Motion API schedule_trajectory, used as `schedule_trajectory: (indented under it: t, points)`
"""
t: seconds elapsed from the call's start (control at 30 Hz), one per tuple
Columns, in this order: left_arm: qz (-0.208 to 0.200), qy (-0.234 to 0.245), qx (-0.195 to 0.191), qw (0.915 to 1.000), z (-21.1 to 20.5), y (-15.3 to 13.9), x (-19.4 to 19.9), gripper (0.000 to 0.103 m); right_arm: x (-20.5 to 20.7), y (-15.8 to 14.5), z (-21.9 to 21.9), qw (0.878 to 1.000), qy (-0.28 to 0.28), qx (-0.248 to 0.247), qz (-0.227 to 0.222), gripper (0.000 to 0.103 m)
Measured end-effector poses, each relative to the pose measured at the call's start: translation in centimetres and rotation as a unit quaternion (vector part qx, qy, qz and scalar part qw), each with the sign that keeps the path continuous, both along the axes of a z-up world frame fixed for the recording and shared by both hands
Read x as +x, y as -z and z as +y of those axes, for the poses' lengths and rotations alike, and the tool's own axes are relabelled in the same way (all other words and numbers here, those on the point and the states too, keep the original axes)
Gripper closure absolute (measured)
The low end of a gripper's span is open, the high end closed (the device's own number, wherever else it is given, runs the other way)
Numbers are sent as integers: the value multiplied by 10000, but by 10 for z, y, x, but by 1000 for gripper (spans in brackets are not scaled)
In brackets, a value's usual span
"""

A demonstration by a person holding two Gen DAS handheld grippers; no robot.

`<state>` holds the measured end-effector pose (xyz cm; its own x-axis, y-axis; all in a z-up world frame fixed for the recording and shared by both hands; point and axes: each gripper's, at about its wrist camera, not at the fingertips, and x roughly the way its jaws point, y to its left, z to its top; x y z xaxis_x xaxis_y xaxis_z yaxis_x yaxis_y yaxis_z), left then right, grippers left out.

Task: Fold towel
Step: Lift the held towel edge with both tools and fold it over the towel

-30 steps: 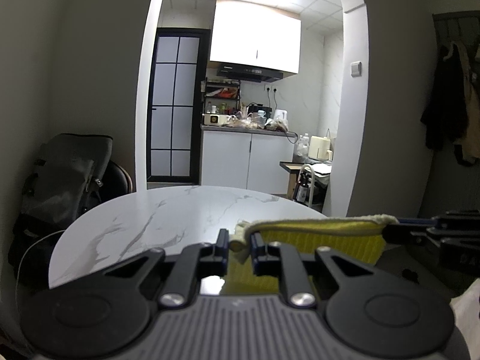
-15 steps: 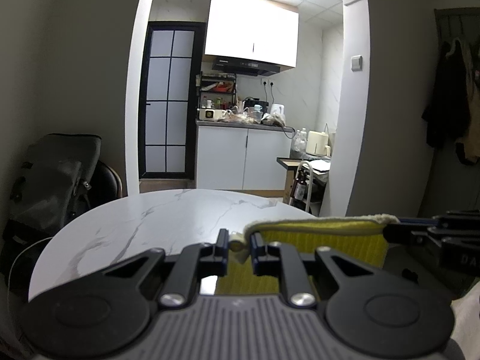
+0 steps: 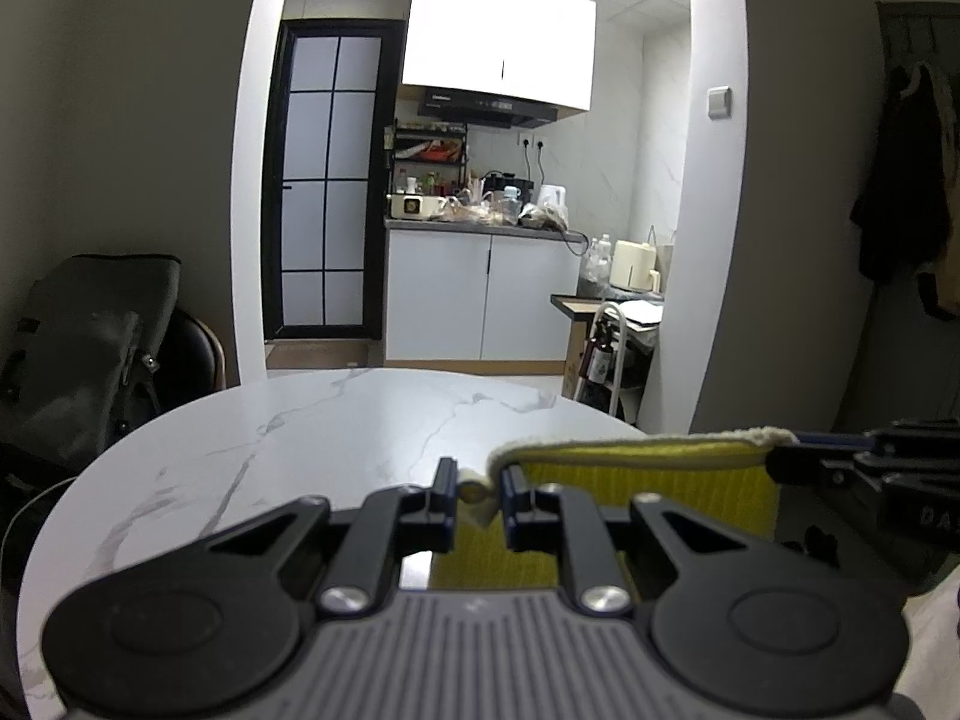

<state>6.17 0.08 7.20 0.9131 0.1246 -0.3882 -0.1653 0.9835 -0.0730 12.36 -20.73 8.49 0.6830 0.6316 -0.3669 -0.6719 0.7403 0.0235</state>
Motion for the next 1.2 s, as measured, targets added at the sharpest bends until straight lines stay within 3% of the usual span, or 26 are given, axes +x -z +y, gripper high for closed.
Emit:
schedule_trajectory:
  t: [0.43, 0.83, 1.2]
  points:
    - [155, 113, 123, 9997, -4, 1, 40, 88, 36, 4, -3, 9998, 107, 88, 127, 94]
    - [650, 84, 41, 9978, 0, 28, 73, 87, 72, 36, 3, 9985, 144, 28, 533, 94]
    - [843, 49, 24, 9964, 5, 41, 105, 87, 99, 57, 8, 9968, 156, -40, 788, 94]
